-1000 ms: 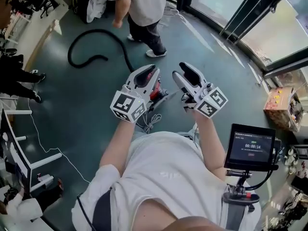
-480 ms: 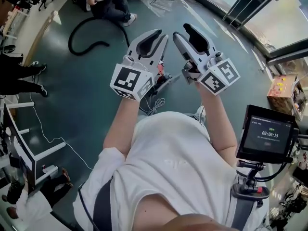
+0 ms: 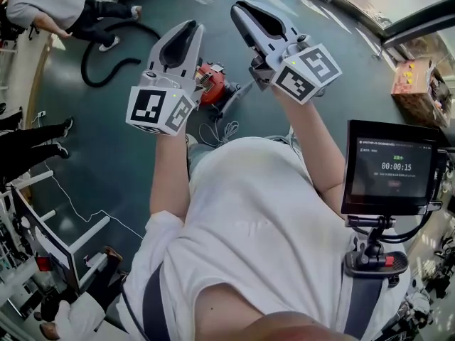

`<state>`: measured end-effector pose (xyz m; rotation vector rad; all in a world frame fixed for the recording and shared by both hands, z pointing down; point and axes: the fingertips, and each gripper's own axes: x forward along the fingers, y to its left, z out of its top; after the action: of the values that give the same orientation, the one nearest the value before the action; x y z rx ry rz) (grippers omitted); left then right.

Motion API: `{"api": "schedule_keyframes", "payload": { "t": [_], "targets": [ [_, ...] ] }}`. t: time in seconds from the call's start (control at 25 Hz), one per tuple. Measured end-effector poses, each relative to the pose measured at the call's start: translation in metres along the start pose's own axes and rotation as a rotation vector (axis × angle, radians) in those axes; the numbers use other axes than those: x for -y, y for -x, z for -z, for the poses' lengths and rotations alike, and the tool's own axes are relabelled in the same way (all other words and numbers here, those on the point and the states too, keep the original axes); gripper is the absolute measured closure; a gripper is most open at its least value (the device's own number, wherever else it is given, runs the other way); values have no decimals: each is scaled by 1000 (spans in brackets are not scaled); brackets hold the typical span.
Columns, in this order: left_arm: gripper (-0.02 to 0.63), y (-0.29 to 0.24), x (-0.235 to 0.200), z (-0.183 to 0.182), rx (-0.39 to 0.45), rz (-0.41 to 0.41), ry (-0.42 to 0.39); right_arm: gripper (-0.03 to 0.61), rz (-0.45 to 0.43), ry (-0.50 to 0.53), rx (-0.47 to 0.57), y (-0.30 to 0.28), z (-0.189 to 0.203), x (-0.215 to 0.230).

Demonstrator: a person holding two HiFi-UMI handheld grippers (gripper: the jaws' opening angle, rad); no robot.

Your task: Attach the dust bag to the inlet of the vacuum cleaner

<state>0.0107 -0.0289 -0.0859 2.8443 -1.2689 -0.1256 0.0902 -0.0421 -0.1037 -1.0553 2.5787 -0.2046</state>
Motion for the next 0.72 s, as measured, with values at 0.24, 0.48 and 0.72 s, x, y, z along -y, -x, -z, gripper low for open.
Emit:
{"api": "schedule_keyframes", "payload": {
  "t": [0.24, 0.48, 0.72],
  "targets": [
    [607, 0, -4, 7, -9, -17, 74, 532, 13, -17, -7, 3, 4, 4],
    [607, 1, -5, 18, -46, -39, 81, 532, 5, -28, -14, 7, 9, 2],
    [607, 3, -3, 20, -66, -31, 75, 532, 16, -39, -15, 8, 11, 1]
  ]
}}
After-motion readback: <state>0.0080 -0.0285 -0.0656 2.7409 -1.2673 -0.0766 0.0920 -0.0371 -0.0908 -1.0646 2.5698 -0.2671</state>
